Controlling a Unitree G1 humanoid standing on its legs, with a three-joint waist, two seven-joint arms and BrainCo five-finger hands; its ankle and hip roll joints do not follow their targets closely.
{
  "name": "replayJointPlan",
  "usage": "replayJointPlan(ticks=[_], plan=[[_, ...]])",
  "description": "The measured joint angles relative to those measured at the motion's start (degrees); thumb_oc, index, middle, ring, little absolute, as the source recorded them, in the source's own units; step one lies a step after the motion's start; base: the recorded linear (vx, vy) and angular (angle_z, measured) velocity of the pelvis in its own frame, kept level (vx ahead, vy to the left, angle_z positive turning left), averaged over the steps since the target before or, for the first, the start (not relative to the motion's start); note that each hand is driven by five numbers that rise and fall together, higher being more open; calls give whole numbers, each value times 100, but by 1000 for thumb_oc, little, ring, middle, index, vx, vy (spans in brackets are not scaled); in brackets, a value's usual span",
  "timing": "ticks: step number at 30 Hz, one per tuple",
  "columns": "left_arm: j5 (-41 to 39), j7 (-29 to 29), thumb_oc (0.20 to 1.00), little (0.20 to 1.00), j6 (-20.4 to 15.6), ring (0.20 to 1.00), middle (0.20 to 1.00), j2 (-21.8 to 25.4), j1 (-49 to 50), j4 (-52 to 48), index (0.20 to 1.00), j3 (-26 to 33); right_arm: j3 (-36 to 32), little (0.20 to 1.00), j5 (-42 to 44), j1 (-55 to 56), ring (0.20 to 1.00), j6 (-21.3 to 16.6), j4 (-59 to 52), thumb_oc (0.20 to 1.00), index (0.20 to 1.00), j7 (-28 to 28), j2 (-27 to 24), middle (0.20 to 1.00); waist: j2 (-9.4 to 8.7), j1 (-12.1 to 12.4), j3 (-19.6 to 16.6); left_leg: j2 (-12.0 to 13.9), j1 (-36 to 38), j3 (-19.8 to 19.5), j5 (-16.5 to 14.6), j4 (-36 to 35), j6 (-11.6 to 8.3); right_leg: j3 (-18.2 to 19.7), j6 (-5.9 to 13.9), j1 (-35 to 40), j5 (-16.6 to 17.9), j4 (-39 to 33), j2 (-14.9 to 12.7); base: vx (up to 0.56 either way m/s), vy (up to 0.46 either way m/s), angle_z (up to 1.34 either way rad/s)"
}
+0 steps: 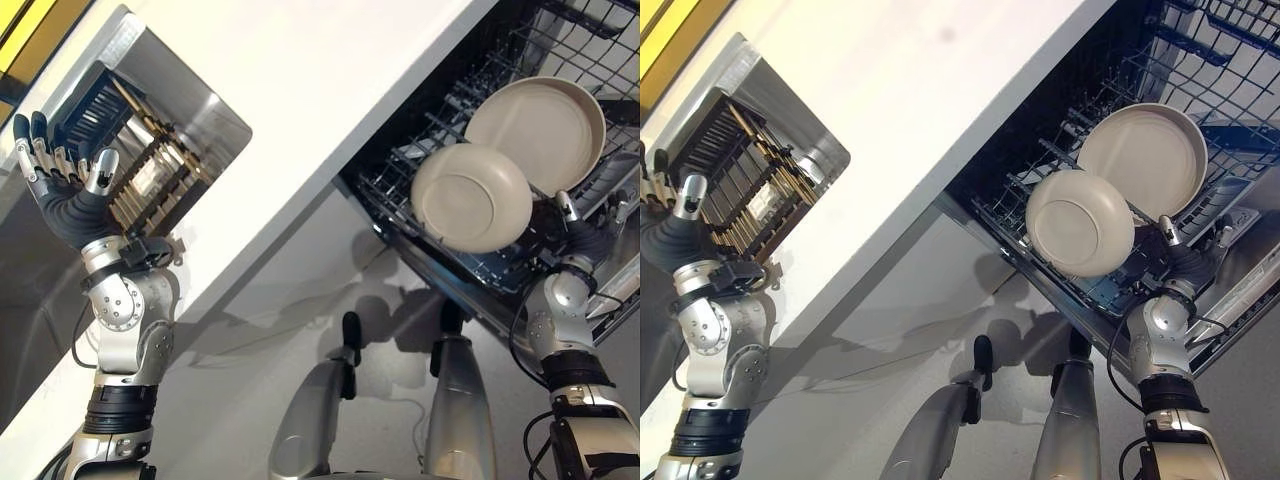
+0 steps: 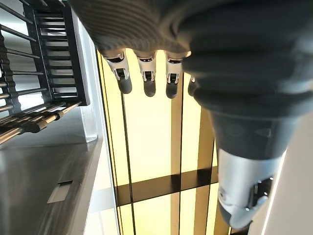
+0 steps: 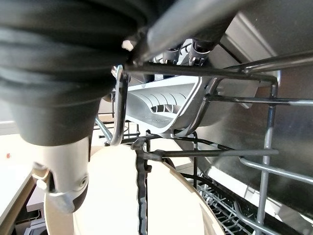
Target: Pick up plates and place into dishwasher.
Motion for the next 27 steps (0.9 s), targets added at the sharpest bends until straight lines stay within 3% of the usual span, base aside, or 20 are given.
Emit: replayJointPlan(ticks=[6, 19, 27], plan=[[11, 53, 1000, 1000, 0, 1000, 1000, -73, -14, 7, 1000, 20, 16, 1000, -160, -1, 1000, 87, -281, 1000, 1000, -72, 222, 1000, 22, 91, -16, -47, -8, 7, 4, -9, 4, 12, -4, -42, 3, 26, -21, 3, 111, -3], [6, 51, 1000, 1000, 0, 1000, 1000, -375, -182, -7, 1000, -199, 418, 1000, -813, -229, 1000, 606, -523, 1000, 1000, -260, 197, 1000, 110, 335, -79, -150, 17, -115, 44, -25, -36, -211, 64, 24, -67, 136, -203, 11, 62, 7], [6, -184, 1000, 1000, 17, 1000, 1000, -382, -50, 303, 1000, -244, 495, 1000, -933, -576, 1000, 839, -534, 1000, 1000, -294, 45, 1000, 118, 727, -85, -260, 12, -344, 208, -52, -43, -576, 85, 159, -187, 298, -458, 5, -3, 28]])
